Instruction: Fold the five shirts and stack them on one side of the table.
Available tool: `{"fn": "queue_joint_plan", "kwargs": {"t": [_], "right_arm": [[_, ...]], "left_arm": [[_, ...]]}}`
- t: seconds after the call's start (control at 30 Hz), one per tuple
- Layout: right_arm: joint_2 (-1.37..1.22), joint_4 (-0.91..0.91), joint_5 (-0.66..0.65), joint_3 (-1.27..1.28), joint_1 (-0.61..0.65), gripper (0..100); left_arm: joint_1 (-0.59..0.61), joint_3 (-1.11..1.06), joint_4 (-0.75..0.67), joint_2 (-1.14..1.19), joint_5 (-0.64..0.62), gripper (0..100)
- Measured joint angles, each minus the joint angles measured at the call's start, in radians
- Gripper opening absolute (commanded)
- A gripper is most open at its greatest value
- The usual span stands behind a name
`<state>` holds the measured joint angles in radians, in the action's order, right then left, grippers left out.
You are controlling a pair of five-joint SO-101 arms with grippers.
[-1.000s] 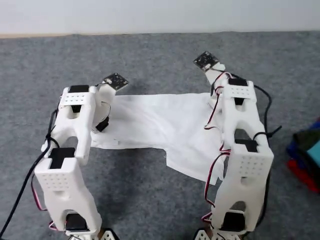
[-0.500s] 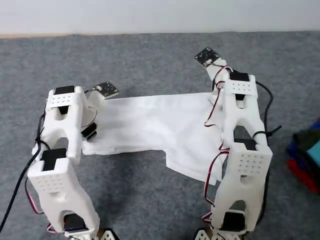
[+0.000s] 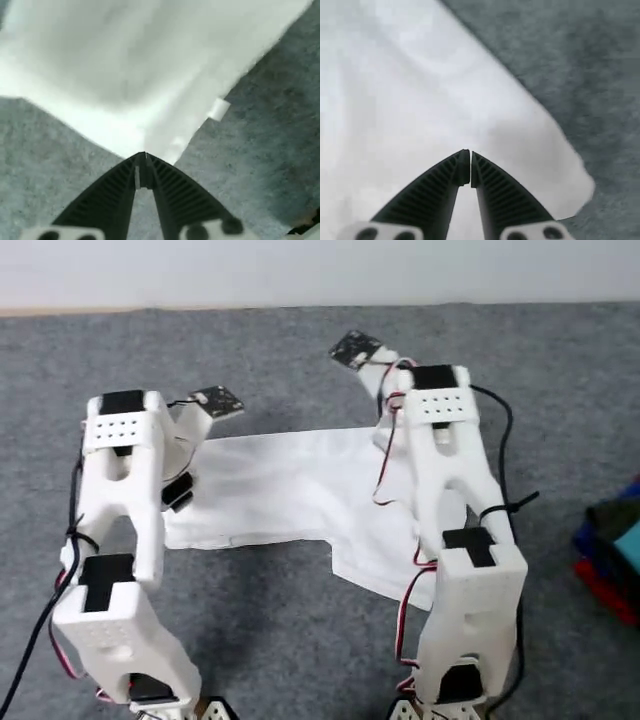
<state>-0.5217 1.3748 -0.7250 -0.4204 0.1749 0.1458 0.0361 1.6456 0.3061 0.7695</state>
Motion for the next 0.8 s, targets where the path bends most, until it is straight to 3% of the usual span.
{"fn": "queue_joint_plan", "kwargs": {"t": [0.3,0.8], "right_arm": [[0.002,0.135,0.009,0.000,0.000,1.4],[0.005,0.138,0.048,0.000,-0.003,1.4]], "left_arm": [[-0.008,-0.040,-0.123,0.230,0.000,0],[0.063,0.087,0.071,0.252,0.063,0]]}}
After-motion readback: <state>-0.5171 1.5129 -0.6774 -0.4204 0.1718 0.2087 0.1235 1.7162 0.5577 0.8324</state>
